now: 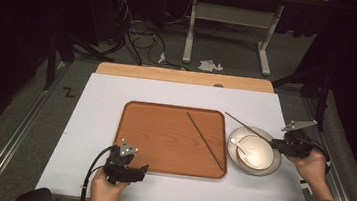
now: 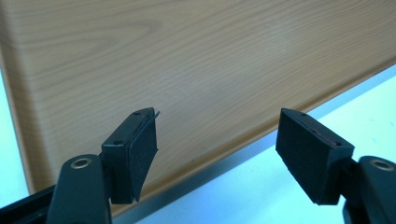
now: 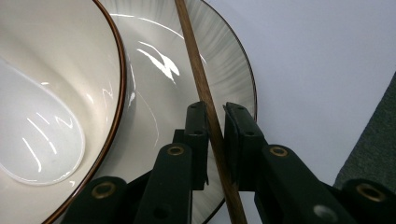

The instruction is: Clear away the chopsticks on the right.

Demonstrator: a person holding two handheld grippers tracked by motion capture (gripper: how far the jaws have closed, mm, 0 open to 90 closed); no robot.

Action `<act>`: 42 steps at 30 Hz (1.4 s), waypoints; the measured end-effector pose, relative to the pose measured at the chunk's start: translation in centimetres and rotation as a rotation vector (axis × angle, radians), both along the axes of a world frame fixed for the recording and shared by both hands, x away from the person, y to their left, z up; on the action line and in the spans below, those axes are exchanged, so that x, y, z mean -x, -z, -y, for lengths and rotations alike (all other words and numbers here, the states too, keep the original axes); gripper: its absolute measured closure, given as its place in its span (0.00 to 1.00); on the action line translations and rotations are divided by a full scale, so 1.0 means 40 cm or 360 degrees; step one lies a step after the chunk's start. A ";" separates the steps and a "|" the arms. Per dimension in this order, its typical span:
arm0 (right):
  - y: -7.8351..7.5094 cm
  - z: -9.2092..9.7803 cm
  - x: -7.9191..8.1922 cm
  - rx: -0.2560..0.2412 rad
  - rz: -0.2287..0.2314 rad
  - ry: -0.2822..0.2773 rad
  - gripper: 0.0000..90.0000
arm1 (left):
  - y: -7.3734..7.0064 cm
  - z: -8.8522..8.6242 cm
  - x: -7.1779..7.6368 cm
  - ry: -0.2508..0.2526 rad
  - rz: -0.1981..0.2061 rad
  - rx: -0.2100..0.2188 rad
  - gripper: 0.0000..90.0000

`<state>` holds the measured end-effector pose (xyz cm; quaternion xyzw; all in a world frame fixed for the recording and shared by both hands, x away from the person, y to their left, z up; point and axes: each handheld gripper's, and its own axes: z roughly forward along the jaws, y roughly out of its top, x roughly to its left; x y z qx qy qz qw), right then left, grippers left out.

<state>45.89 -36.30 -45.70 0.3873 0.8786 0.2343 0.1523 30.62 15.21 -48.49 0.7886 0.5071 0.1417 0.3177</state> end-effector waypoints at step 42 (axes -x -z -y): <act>-0.087 -0.018 0.070 -0.0122 0.0170 0.0044 0.95 | 0.002 0.033 -0.028 0.0116 -0.0009 0.0011 0.32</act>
